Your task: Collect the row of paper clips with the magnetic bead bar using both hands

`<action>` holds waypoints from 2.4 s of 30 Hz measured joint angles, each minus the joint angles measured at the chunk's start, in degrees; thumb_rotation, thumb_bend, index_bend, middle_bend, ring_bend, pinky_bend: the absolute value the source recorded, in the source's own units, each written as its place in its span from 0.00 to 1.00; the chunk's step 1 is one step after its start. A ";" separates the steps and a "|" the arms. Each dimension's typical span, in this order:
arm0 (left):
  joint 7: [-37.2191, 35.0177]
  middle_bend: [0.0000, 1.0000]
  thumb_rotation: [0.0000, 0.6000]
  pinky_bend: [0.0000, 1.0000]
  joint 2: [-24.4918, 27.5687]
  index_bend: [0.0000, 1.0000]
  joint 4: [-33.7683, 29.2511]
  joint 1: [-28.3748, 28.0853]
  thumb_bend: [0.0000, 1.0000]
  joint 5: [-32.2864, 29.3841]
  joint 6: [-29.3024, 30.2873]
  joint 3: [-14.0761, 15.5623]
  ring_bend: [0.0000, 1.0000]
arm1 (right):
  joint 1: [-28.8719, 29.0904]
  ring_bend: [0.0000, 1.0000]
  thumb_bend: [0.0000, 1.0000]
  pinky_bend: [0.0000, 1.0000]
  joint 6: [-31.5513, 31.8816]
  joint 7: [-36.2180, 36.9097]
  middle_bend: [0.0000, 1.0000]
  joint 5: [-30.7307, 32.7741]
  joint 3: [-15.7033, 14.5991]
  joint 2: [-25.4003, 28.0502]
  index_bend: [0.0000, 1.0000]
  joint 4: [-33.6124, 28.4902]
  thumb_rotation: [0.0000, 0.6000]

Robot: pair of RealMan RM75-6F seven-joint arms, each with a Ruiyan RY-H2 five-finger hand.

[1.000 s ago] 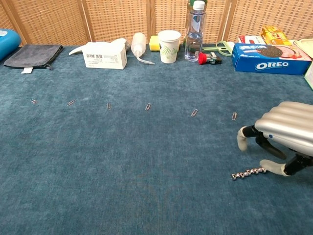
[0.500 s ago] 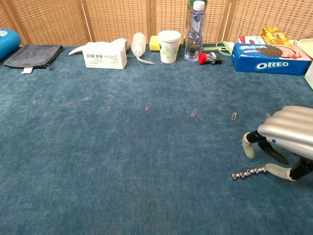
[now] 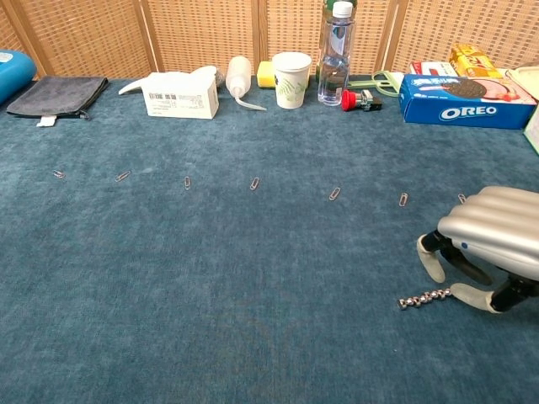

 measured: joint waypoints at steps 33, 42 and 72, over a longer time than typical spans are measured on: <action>-0.44 0.26 0.49 0.27 -0.02 0.15 0.36 -0.13 0.51 -0.15 0.04 -0.20 0.23 | 0.79 0.82 0.45 0.91 -0.02 -0.67 0.76 3.11 -0.67 -2.77 0.47 3.42 1.00; -0.52 0.26 0.49 0.27 -0.09 0.15 0.59 -0.01 0.51 -0.20 0.14 -0.13 0.22 | 1.57 0.82 0.45 0.91 -0.40 -1.61 0.76 3.99 -0.53 -2.87 0.47 3.04 1.00; -0.97 0.25 0.49 0.27 -0.11 0.15 0.83 0.10 0.50 -0.05 0.59 -0.25 0.21 | 2.36 0.83 0.45 0.90 0.84 -5.56 0.79 10.23 -1.01 -3.02 0.60 0.38 1.00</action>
